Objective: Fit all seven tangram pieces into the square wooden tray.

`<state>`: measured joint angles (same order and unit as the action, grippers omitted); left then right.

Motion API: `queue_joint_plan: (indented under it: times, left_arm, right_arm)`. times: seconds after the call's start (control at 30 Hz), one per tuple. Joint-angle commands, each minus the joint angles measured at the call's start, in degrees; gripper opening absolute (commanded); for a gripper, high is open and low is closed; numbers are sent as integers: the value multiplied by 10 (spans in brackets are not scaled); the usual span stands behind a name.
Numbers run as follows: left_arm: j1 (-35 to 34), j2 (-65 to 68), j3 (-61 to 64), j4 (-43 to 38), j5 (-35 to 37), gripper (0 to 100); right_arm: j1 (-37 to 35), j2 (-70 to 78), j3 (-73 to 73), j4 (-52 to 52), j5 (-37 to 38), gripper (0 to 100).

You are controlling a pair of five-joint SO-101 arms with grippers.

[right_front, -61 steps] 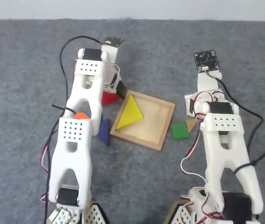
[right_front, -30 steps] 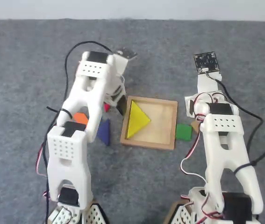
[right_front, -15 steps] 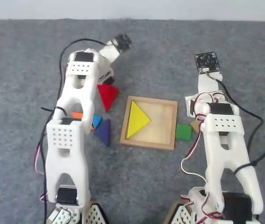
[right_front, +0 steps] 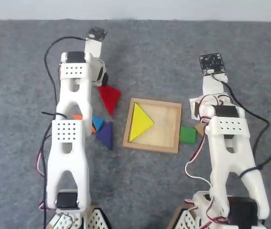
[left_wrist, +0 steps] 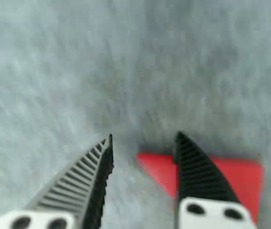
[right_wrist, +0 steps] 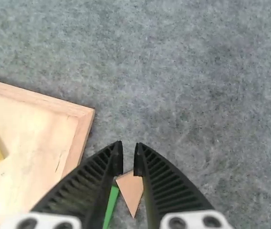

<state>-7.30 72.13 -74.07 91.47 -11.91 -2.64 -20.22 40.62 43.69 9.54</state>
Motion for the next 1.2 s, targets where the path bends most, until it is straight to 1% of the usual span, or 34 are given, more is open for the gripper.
queue_joint_plan:
  times: [0.0, 0.1, 0.2, 0.33, 0.37, 0.43, 0.57, 0.6, 0.67, 0.8, 0.9, 0.97, 1.03, 1.1, 1.17]
  left_arm:
    - [-5, 10, -93, 91, -13, 162]
    - [-11, 18, -106, 92, -37, 143]
    - [-25, 18, -105, 93, -39, 102]
    - [-47, 7, -79, 94, -42, 99]
    - [-52, -4, -56, 94, -52, 100]
    - [-50, -39, 18, 94, -100, 106]
    - [-17, -140, 230, 92, -218, 104]
    - [-9, -171, 276, 89, -234, 104]
    - [-5, -235, 329, 73, -240, 104]
    - [-33, -353, 354, 34, -239, 105]
    - [-36, -389, 356, -39, -228, 105]
    - [-23, -374, 369, -119, -173, 105]
    - [-7, -337, 387, -188, -104, 103]
    - [8, -294, 389, -217, -55, 101]
    - [18, -254, 387, -231, -27, 100]
  right_arm:
    - [4, -23, -5, -17, 4, 61]
    - [4, -23, -5, -17, 2, 61]
    - [4, -23, -5, -17, 2, 61]
    - [4, -23, -5, -17, 3, 61]
    - [4, -23, -5, -17, 3, 61]
    - [4, -23, -5, -17, 3, 61]
    - [4, -23, -5, -17, 4, 61]
    - [4, -23, -5, -17, 4, 61]
    - [4, -23, -5, -17, 5, 61]
    - [4, -23, -5, -17, 5, 61]
    - [4, -23, -5, -17, 4, 61]
    - [4, -23, -5, -17, 4, 61]
    - [4, -23, -5, -17, 4, 61]
    - [5, -23, -5, -17, 4, 61]
    - [5, -23, -5, -17, 4, 61]
